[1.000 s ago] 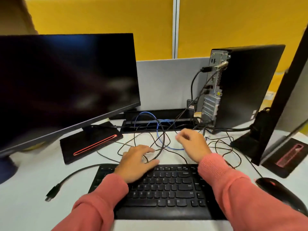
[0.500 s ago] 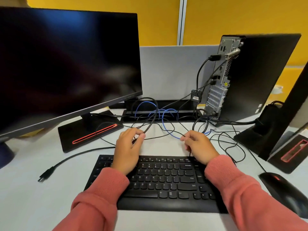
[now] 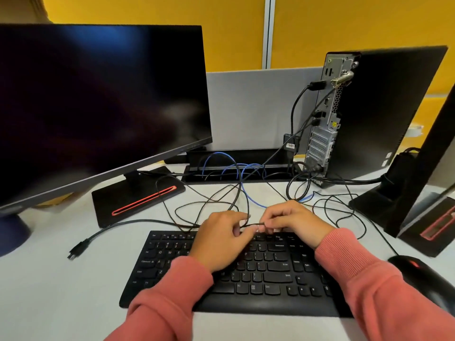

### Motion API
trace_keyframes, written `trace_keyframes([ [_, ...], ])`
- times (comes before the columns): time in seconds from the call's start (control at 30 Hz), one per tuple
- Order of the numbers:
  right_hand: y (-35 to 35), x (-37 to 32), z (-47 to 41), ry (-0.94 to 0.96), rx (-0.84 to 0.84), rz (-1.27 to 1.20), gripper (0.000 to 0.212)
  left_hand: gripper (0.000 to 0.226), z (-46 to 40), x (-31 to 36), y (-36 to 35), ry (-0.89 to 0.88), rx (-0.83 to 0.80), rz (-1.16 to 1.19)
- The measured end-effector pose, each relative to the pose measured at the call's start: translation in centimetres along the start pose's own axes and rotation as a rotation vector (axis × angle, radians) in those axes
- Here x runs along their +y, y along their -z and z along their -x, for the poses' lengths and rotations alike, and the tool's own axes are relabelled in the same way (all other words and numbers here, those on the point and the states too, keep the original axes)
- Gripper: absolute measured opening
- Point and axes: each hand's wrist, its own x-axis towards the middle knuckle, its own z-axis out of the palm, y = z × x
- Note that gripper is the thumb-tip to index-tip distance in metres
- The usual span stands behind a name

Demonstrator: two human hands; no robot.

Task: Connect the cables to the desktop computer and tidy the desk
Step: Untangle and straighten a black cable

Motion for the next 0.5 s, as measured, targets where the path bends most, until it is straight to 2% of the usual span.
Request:
trace_keyframes([
  [0.07,-0.7,-0.1,0.3,0.060,-0.012,-0.040,0.014,0.030,-0.2,1.0,-0.6,0.072,-0.015,0.024],
  [0.13,-1.3,0.2,0.7,0.100,0.069,-0.091,0.016,0.019,-0.5,1.2,-0.5,0.078,0.015,-0.022],
  [0.23,-1.0,0.8,1.2,0.134,0.208,-0.261,0.016,0.012,-1.1,0.9,0.5,0.076,0.155,-0.071],
  [0.3,-0.8,0.8,1.3,0.124,0.242,-0.368,0.016,0.009,-1.3,0.8,1.2,0.074,0.250,-0.095],
  [0.4,-0.7,0.6,1.3,0.057,0.303,-0.480,0.023,0.004,-1.3,-0.3,1.4,0.109,0.405,0.003],
  [0.5,-0.9,0.4,1.2,-0.015,0.393,-0.519,0.030,0.013,-0.8,-1.0,0.8,0.104,0.460,0.081],
])
